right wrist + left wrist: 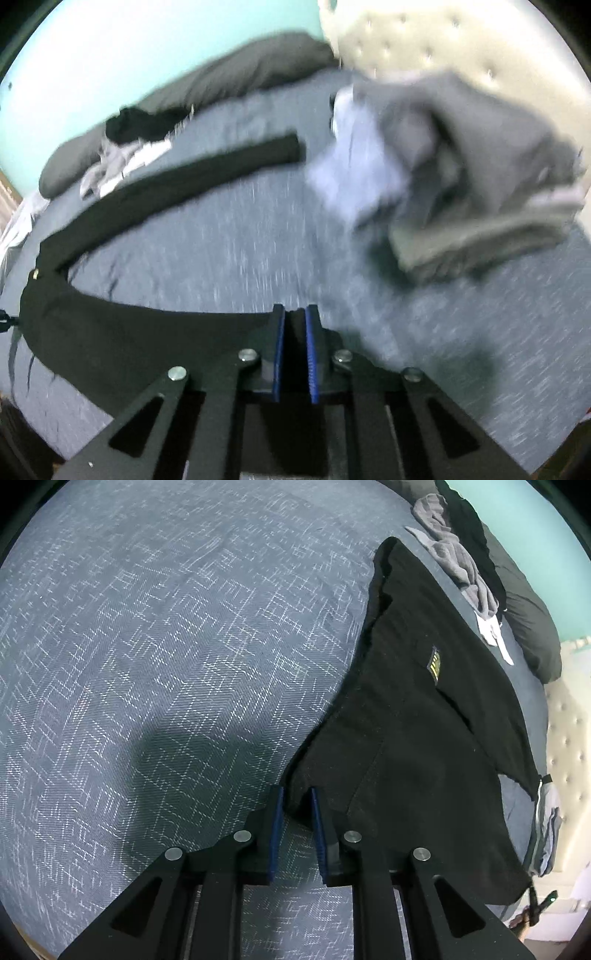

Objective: Fold clothes

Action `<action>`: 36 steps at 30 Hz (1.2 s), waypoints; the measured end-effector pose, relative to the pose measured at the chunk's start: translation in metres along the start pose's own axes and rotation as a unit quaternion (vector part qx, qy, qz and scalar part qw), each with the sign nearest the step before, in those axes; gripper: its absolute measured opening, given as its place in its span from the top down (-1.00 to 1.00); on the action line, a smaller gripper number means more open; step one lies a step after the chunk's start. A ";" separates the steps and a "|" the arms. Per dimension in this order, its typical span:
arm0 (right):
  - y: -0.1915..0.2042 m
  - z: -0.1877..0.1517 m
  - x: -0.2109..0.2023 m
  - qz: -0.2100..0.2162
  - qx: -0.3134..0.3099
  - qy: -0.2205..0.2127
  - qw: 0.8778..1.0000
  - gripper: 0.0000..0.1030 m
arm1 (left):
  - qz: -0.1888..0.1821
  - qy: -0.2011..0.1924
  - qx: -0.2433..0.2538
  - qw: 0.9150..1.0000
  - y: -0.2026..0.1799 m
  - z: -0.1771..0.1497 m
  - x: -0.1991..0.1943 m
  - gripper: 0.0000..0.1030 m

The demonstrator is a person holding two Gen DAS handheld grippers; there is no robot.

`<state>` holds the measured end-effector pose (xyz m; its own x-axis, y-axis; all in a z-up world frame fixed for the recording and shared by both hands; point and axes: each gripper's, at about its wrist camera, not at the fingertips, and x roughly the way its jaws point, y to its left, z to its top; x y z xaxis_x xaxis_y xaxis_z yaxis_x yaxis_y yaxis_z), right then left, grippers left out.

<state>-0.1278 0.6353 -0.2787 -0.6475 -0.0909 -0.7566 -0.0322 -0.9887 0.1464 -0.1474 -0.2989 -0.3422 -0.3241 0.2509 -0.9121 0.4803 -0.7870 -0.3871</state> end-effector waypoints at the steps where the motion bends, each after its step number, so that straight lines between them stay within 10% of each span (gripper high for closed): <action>1: 0.002 0.006 -0.004 -0.004 -0.003 -0.009 1.000 0.83 | 0.000 0.000 -0.001 1.000 0.000 0.000 0.000 0.67; 22: 0.018 0.016 0.073 -0.167 -0.031 0.046 0.984 0.64 | -0.020 -0.036 -0.009 0.999 0.017 -0.012 -0.011 0.64; 36: 0.018 0.001 0.037 -0.112 0.007 0.029 0.993 0.63 | -0.052 -0.023 -0.009 0.998 0.023 -0.015 0.002 0.47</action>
<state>-0.1528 0.6142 -0.3035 -0.5783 0.1240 -0.8063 -0.1807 -0.9833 -0.0216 -0.1250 -0.3084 -0.3549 -0.4095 0.3044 -0.8600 0.4566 -0.7477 -0.4820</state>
